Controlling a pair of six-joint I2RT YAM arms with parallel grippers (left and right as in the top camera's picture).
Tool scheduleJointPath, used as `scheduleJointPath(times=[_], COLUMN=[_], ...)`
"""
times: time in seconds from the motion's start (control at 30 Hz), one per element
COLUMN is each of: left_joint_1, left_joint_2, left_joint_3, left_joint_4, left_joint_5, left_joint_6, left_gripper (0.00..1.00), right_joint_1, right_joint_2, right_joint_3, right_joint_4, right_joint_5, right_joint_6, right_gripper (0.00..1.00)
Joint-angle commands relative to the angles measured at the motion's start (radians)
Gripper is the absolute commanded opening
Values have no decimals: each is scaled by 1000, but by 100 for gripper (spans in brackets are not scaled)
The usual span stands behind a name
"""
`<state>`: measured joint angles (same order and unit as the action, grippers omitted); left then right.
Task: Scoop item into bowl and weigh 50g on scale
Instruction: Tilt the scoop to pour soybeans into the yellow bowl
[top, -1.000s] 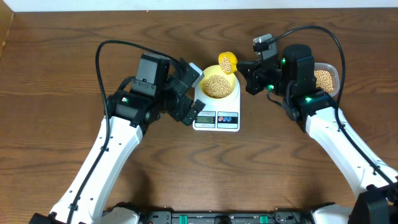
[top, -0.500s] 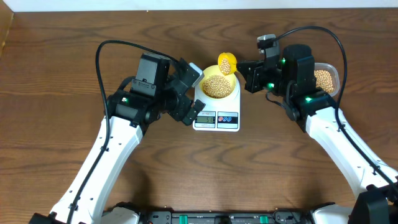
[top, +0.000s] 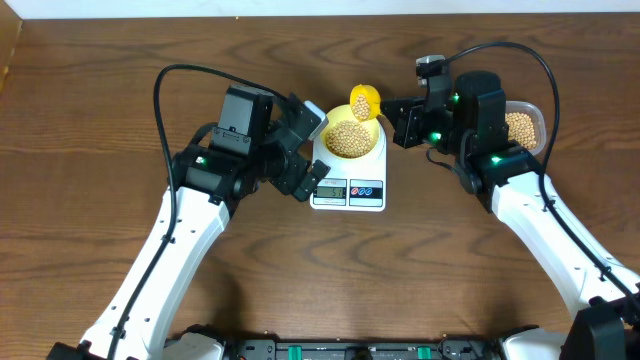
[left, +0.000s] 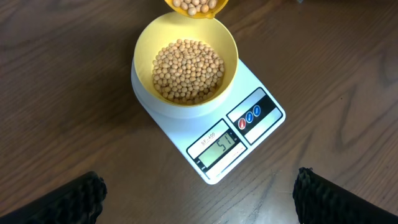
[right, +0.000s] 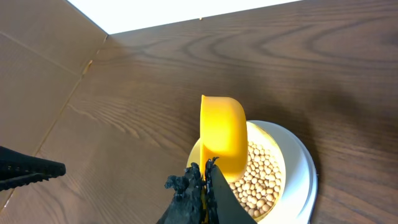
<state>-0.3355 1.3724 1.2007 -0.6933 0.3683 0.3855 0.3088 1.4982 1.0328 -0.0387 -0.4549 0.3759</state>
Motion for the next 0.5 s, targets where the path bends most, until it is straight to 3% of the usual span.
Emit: scheduleJointPath(times=[0.0,0.47], left_joint_1=[3,3], left_joint_2=[-14,-14], left_joint_3=[-6,-6], left_joint_4=[-3,-3], left_joint_5=[13,13], left_joint_6=[-9,-9], left_gripper=[98,98], right_joint_1=[5,5], right_joint_2=[-5,-5], right_joint_3=[-1,-1], right_joint_4=[6,5], right_joint_5=[1,8], right_joint_6=[12,-10], right_gripper=[1,1])
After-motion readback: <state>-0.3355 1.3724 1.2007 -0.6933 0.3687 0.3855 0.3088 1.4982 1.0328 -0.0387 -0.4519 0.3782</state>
